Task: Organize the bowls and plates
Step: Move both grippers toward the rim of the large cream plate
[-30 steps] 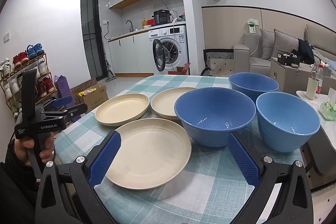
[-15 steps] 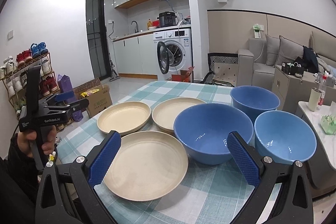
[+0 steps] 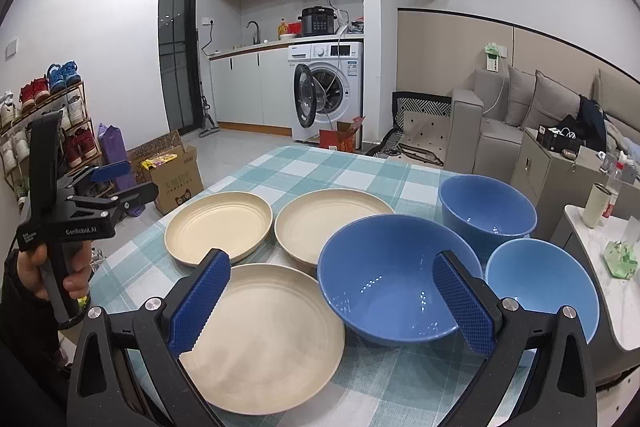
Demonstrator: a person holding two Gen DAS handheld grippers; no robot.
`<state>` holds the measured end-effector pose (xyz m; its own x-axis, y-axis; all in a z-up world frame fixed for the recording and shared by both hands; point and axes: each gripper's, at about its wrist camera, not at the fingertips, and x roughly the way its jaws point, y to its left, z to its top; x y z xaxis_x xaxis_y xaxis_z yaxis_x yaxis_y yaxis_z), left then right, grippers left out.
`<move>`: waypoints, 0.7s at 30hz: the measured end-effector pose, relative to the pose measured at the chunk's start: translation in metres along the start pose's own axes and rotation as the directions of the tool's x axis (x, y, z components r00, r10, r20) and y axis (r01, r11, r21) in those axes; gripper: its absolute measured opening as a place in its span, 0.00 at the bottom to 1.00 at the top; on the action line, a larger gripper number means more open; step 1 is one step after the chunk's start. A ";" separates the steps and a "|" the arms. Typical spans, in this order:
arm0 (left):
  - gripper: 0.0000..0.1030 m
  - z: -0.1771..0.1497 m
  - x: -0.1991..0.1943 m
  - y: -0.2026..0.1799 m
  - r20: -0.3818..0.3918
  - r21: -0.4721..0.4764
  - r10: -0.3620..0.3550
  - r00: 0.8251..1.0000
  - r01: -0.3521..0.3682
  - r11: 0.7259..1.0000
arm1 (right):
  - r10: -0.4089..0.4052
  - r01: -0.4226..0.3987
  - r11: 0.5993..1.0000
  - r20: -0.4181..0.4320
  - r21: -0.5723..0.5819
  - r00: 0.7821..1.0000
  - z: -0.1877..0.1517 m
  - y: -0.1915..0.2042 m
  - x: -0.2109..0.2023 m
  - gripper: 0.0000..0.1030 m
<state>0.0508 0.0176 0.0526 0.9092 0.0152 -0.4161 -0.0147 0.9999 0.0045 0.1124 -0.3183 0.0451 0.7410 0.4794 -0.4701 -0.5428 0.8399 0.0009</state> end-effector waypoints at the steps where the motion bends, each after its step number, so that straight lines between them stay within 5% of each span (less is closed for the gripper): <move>1: 1.00 0.001 0.002 -0.001 -0.007 0.004 -0.006 1.000 0.006 1.000 | 0.001 -0.001 1.000 0.000 -0.001 1.000 0.003 0.003 0.003 1.00; 14: 1.00 0.017 0.046 -0.003 -0.099 -0.015 0.030 0.995 -0.032 0.999 | -0.004 0.003 0.999 -0.026 -0.034 1.000 0.044 -0.006 0.031 1.00; 21: 1.00 0.031 0.061 -0.010 -0.102 -0.002 -0.010 0.995 0.010 1.000 | -0.016 0.015 0.999 -0.031 -0.043 0.999 0.064 -0.017 0.042 1.00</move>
<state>0.1195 0.0087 0.0556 0.8621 0.0049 -0.5067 -0.0067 1.0000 -0.0017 0.1776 -0.2965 0.0817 0.7371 0.4580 -0.4970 -0.5486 0.8349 -0.0443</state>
